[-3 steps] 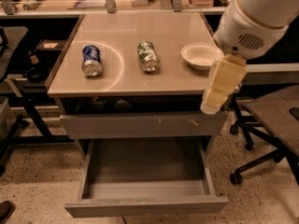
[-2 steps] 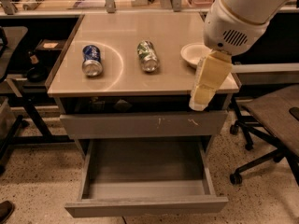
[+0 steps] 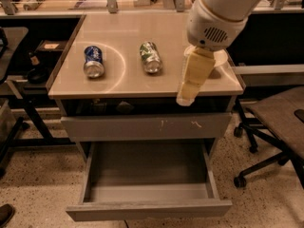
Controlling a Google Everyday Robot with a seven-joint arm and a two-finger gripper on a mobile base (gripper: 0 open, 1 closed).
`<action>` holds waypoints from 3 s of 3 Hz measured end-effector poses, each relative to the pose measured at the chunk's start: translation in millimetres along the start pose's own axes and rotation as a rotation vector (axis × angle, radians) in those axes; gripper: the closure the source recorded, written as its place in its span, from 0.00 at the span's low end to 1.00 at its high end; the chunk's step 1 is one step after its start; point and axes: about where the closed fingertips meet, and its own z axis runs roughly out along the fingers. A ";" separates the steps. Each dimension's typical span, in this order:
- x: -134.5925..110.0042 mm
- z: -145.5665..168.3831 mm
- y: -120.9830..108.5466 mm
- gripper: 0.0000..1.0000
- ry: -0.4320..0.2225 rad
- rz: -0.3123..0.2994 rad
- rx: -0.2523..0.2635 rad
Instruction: Place pepsi can into middle drawer
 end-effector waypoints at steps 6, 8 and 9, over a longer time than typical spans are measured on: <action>-101.2 68.1 -84.5 0.00 -0.050 -0.190 -0.006; -132.3 94.6 -121.0 0.00 -0.062 -0.232 -0.031; -140.1 97.4 -123.3 0.00 -0.079 -0.241 -0.027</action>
Offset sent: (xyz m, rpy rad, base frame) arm 0.0677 0.0843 -0.0126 -0.0181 -0.0167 0.1867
